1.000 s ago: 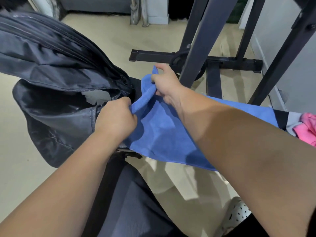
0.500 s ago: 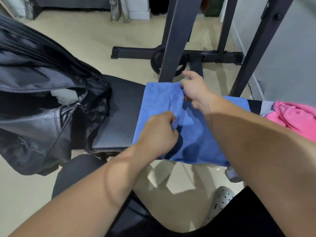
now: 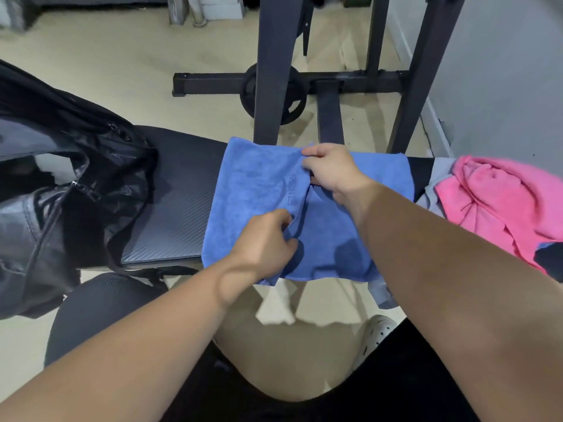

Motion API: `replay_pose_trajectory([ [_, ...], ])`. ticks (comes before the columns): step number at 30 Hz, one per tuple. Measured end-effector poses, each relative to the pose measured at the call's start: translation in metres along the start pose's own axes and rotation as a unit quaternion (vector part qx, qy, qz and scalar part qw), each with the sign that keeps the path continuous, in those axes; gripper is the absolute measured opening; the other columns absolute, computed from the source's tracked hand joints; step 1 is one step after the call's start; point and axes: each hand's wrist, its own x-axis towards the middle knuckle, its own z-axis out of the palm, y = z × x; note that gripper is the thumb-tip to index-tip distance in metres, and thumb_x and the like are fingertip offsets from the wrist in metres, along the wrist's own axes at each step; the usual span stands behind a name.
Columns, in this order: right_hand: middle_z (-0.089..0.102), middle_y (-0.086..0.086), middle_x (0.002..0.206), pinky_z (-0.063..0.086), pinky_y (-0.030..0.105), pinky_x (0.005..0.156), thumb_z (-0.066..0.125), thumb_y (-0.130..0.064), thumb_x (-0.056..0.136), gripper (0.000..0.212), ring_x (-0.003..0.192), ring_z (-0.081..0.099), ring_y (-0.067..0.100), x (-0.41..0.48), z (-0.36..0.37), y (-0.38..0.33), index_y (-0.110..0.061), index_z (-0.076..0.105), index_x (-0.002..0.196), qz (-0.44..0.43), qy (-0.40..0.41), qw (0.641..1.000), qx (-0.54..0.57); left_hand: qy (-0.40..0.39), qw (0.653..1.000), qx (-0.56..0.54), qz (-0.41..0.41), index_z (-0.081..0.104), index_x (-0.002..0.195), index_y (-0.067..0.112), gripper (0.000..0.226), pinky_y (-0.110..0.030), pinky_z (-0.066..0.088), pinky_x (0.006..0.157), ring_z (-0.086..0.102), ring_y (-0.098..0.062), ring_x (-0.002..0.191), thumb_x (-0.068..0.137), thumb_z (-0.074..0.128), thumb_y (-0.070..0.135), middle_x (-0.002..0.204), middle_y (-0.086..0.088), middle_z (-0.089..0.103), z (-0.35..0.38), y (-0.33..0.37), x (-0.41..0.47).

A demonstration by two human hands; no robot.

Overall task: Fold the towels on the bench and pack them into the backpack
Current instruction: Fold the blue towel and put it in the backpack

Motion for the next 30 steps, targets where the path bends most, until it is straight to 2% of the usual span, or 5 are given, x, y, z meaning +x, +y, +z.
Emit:
replay_pose_trajectory([
  [10, 0.071, 0.013, 0.111, 0.052, 0.033, 0.086, 0.066, -0.019, 0.084, 0.037, 0.094, 0.062, 0.014, 0.006, -0.034, -0.011, -0.008, 0.069, 0.119, -0.072, 0.06, 0.996, -0.013, 0.044, 0.99, -0.126, 0.048, 0.058, 0.083, 0.02, 0.024, -0.022, 0.032, 0.052, 0.042, -0.007, 0.049, 0.09, 0.07, 0.04, 0.046, 0.013, 0.044, -0.002, 0.036, 0.008],
  [15, 0.024, 0.006, 0.162, 0.026, 0.046, 0.118, 0.053, -0.06, 0.092, 0.067, 0.147, 0.029, 0.031, -0.013, -0.038, 0.022, -0.033, 0.037, 0.152, -0.074, 0.007, 0.915, -0.397, 0.121, 0.989, 0.076, 0.039, 0.059, 0.114, 0.02, 0.03, -0.045, 0.045, 0.093, 0.052, -0.031, 0.113, 0.098, 0.053, 0.045, 0.118, -0.004, 0.059, 0.008, 0.004, 0.027],
  [18, -0.016, -0.001, 0.169, -0.006, 0.059, 0.122, 0.031, -0.08, 0.09, 0.081, 0.155, -0.014, 0.032, -0.029, -0.028, 0.04, -0.046, 0.002, 0.158, -0.053, -0.038, 0.848, -0.526, 0.044, 0.983, 0.178, -0.003, 0.028, 0.155, 0.025, 0.068, -0.056, 0.013, 0.122, 0.011, -0.035, 0.153, 0.098, 0.039, 0.06, 0.167, -0.006, 0.012, 0.014, -0.022, 0.036],
  [21, -0.025, -0.002, 0.166, -0.014, 0.063, 0.118, 0.018, -0.088, 0.085, 0.087, 0.152, -0.024, 0.033, -0.036, -0.021, 0.058, -0.048, -0.01, 0.157, -0.058, -0.034, 0.827, -0.558, -0.008, 0.974, 0.225, -0.004, -0.002, 0.161, 0.028, 0.085, -0.057, -0.004, 0.123, -0.016, -0.031, 0.154, 0.095, 0.024, 0.073, 0.168, 0.002, -0.018, 0.02, -0.044, 0.039],
  [30, -0.025, 0.001, 0.166, -0.014, 0.066, 0.116, 0.018, -0.086, 0.086, 0.088, 0.15, -0.026, 0.036, -0.035, 0.036, 0.043, -0.045, -0.011, 0.158, -0.059, -0.03, 0.831, -0.552, -0.002, 0.969, 0.248, -0.002, -0.006, 0.16, 0.033, 0.087, -0.055, -0.006, 0.123, -0.018, -0.03, 0.154, 0.09, 0.017, 0.079, 0.168, 0.006, -0.018, -0.017, -0.097, 0.037],
])
